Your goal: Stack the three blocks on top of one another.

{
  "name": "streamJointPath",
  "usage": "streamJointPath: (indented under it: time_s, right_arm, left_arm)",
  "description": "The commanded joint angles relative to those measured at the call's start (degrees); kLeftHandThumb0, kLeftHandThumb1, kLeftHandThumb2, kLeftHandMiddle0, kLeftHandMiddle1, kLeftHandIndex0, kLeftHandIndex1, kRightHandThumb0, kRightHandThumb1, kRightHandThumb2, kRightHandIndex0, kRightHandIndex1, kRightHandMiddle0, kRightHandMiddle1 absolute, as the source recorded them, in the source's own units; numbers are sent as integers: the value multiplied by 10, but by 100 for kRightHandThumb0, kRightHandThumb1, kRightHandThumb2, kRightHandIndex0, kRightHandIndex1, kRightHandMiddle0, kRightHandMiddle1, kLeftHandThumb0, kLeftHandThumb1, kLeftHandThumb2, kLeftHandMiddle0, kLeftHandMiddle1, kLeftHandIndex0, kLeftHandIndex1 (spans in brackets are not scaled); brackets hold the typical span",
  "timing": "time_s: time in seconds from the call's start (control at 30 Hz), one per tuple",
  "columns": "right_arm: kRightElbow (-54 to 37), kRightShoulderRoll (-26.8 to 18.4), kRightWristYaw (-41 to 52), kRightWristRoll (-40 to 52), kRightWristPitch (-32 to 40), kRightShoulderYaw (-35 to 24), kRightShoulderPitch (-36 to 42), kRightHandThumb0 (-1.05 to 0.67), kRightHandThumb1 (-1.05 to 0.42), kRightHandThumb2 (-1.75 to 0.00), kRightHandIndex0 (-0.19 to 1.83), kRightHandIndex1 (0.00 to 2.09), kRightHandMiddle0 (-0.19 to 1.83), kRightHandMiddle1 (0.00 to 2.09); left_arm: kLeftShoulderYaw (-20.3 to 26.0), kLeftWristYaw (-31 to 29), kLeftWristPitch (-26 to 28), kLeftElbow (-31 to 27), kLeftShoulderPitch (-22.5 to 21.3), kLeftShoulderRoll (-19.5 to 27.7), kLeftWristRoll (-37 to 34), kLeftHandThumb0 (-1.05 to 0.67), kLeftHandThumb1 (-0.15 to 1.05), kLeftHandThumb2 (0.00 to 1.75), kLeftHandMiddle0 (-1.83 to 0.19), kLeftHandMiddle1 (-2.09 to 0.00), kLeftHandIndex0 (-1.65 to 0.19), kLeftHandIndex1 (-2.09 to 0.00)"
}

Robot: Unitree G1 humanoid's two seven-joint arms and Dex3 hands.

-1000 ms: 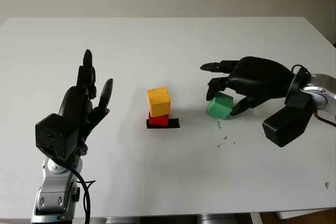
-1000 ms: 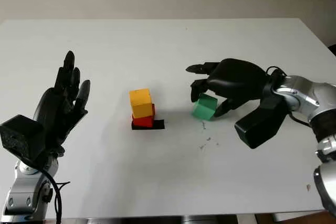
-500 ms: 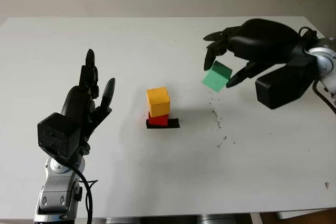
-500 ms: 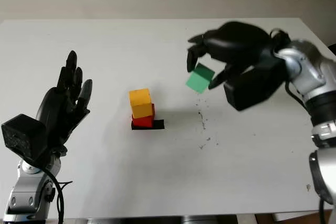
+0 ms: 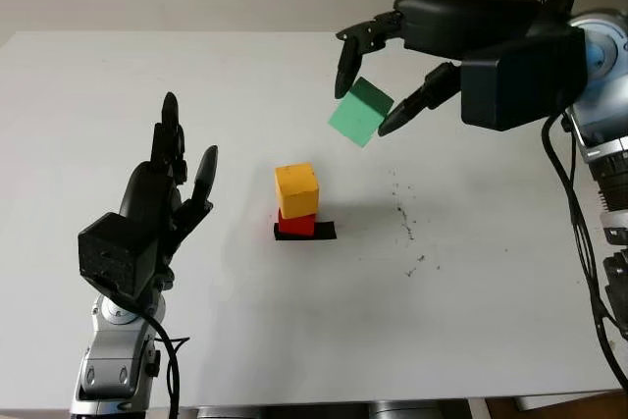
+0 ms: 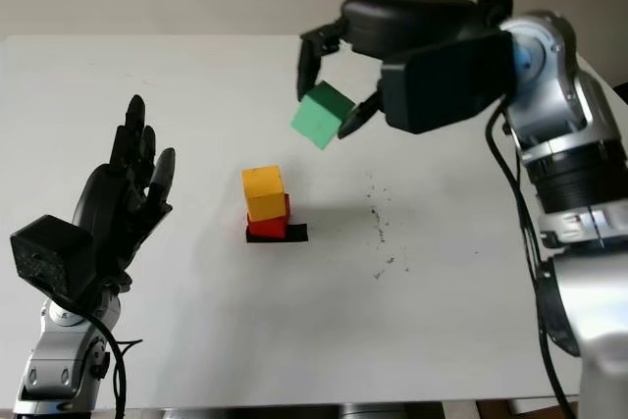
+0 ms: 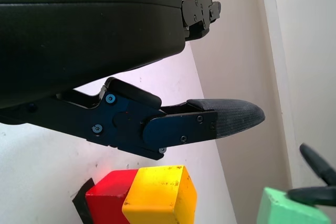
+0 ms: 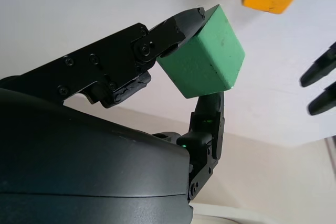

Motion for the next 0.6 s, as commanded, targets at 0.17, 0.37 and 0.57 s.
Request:
streamJointPath:
  time_s: [0.17,0.37,0.57]
  right_arm:
    - [-28,33,45,-7,26,16,-63,-43,-91,-5,32,6,48,157]
    - [-35,63,87,4,67,26,-71,-39,-92,-5,26,3,44,164]
    - [-23,84,111,-6,73,47,-72,-41,-96,-6,20,2,38,169]
  left_arm:
    - [-1,8,-18,14,-12,-10,-3,-77,105,53,18,-5,18,-5]
    - [-1,11,-39,28,-15,-14,-3,-76,105,54,19,-5,19,-4]
    - [0,11,-54,34,-13,-12,-2,-79,105,55,19,-4,19,-1]
